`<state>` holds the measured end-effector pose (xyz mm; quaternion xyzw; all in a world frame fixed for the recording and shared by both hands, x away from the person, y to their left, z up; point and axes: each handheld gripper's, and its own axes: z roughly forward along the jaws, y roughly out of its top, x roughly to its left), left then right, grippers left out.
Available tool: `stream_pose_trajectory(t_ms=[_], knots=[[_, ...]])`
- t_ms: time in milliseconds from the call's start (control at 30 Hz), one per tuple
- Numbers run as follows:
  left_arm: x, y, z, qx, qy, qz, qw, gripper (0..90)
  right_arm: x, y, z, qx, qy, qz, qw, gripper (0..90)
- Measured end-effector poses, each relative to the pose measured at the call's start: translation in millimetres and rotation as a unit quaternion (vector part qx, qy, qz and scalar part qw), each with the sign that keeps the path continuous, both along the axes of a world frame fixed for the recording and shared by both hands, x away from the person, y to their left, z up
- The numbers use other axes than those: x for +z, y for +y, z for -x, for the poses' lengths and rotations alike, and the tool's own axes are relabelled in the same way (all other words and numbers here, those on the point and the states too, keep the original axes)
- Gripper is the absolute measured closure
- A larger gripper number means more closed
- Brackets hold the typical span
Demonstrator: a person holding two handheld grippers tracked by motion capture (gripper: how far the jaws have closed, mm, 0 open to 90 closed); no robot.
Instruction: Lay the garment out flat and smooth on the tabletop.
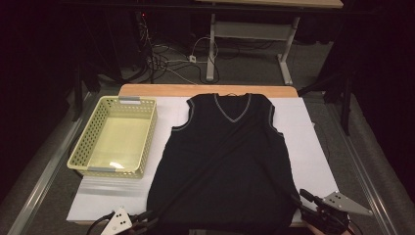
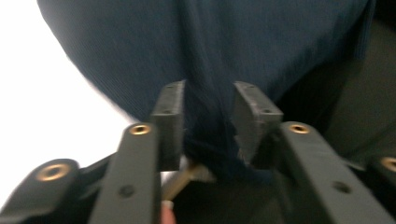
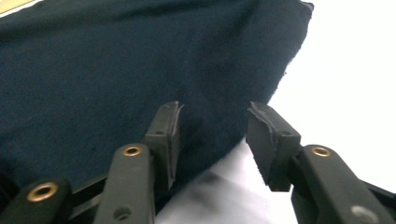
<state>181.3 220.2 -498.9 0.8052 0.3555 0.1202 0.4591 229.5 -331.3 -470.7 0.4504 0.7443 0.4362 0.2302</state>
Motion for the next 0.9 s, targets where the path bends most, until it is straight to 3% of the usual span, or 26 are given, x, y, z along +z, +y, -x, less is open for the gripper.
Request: stream_pose_trajectory(t_ms=[100,200,333,367,433,500,633,800,900], knots=[[2.0,0.4,-10.0,0.009,0.002,0.024,0.9997,53.2,-0.8,0.0,8.4,-0.003,0.004,-0.008,1.0,53.2],[3.8,-3.7,-20.6,0.006,-0.003,0.035,0.9994,46.2,-7.3,5.6,14.4,-0.001,0.025,-0.015,0.9996,51.5],[6.3,-15.7,-32.2,-0.014,-0.012,0.042,0.999,43.1,-17.0,17.4,18.3,-0.006,0.05,0.024,0.9984,52.2],[7.3,-19.0,-33.5,-0.018,-0.02,0.043,0.9987,43.6,-18.0,18.3,20.3,-0.009,0.044,0.026,0.9986,56.9],[9.8,-25.6,-36.5,-0.028,-0.032,0.043,0.9981,45.4,-17.3,17.3,24.9,-0.002,0.04,0.038,0.9984,83.5],[11.0,-31.6,-40.5,-0.04,-0.032,0.045,0.9977,45.3,-16.2,15.8,31.3,-0.003,0.028,0.061,0.9977,87.1],[10.4,-41.3,-48.6,-0.055,-0.027,0.041,0.9973,45.2,-13.4,-1.0,42.5,-0.024,0.02,0.071,0.997,87.3],[10.2,-46.7,-53.3,-0.064,-0.023,0.039,0.9969,46.4,-9.2,-33.7,58.5,-0.064,0.018,0.055,0.9963,87.4],[9.4,-46.7,-54.6,-0.055,-0.02,0.026,0.9979,46.4,-9.9,-48.9,67.3,-0.082,0.021,0.045,0.9954,87.3]])
